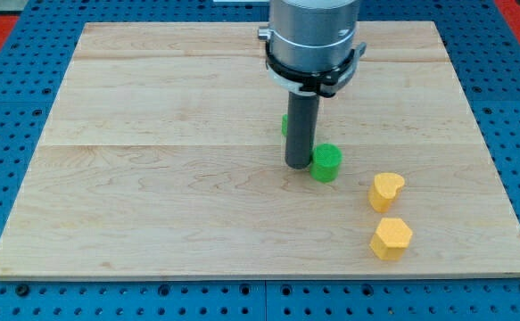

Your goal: Slide the green circle closer to the yellow heart

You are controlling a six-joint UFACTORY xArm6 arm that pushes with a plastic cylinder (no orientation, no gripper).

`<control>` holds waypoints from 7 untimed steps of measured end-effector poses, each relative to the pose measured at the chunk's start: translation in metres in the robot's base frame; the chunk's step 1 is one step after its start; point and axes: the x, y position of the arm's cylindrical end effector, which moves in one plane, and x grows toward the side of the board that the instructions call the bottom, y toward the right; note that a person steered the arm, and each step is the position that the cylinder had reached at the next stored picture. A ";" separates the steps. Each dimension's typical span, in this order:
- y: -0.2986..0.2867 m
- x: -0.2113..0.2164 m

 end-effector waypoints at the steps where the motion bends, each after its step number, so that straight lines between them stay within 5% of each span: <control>1: 0.006 0.000; 5: -0.029 -0.020; 7: -0.063 0.008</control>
